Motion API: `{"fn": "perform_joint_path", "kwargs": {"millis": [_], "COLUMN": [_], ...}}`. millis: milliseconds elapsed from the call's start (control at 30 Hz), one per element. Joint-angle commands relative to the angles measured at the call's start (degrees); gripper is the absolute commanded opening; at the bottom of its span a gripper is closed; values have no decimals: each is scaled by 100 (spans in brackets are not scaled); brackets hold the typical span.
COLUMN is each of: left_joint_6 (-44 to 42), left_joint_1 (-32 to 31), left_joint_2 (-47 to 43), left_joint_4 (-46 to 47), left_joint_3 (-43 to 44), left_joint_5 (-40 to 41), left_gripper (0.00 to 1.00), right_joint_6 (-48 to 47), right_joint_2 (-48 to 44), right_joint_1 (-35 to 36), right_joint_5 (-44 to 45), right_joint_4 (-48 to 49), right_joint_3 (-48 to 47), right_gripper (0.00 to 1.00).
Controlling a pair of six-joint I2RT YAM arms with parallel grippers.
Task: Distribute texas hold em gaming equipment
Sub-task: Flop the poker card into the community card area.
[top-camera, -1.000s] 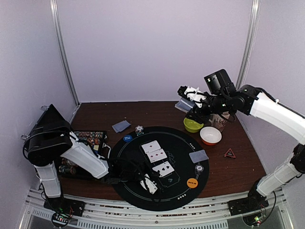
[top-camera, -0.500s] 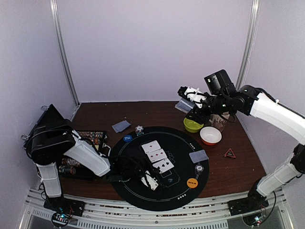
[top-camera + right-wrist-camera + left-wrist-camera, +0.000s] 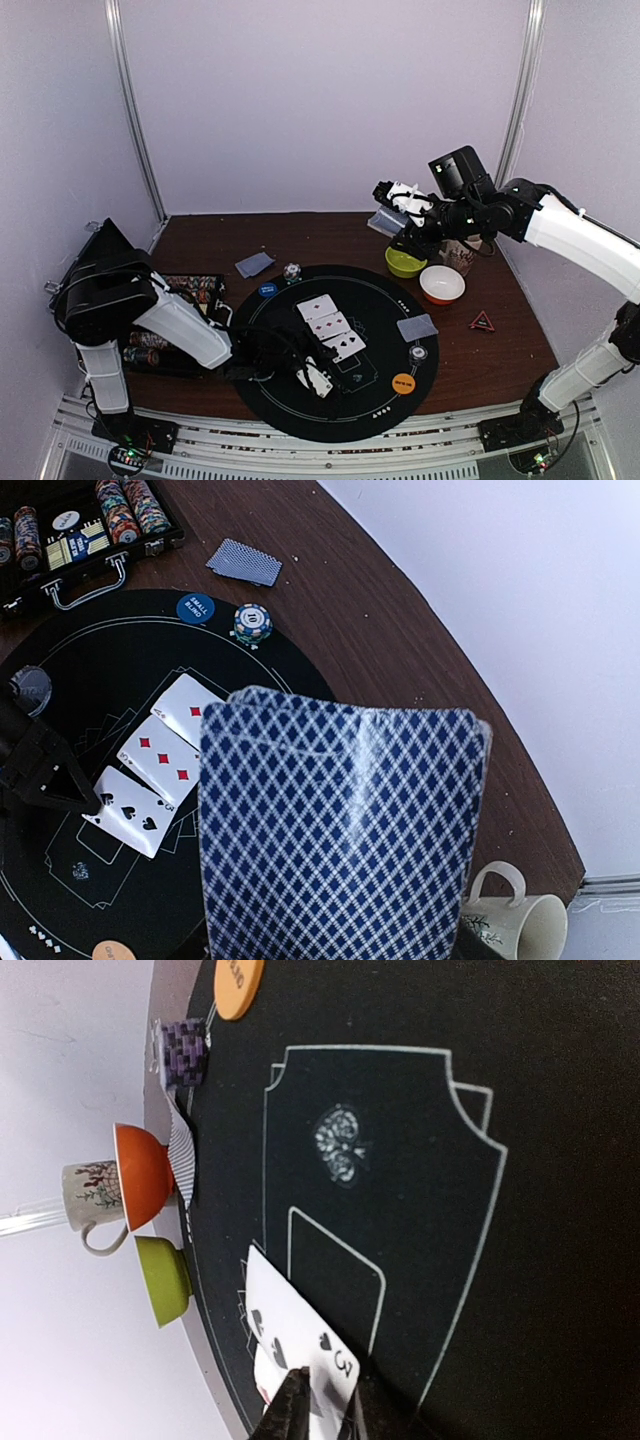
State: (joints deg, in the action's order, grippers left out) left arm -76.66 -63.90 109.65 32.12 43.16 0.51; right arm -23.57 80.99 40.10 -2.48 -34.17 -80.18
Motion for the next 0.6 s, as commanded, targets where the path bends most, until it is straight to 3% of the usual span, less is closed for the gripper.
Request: {"fn": "perform_joint_path", "kwargs": {"millis": [0,400,567], "left_joint_6": [-15,86,1083], "left_joint_1": [64,-127,-149], "left_joint_2": [-45,-509,-1330], "left_joint_4": [-628,-1291,-1101], "left_joint_3": [-4,-60,-79], "left_joint_5": [94,338,140], "left_gripper": [20,28,29], "right_joint_6": [41,55,25], "right_joint_2": [-119,-127,-149], "right_joint_1": [-37,-37,-37], "right_joint_5": [-96,-147,-161], "right_joint_4": [-1,-40,-75], "right_joint_3": [-17,-40,-50], "right_gripper": [50,50,50]}}
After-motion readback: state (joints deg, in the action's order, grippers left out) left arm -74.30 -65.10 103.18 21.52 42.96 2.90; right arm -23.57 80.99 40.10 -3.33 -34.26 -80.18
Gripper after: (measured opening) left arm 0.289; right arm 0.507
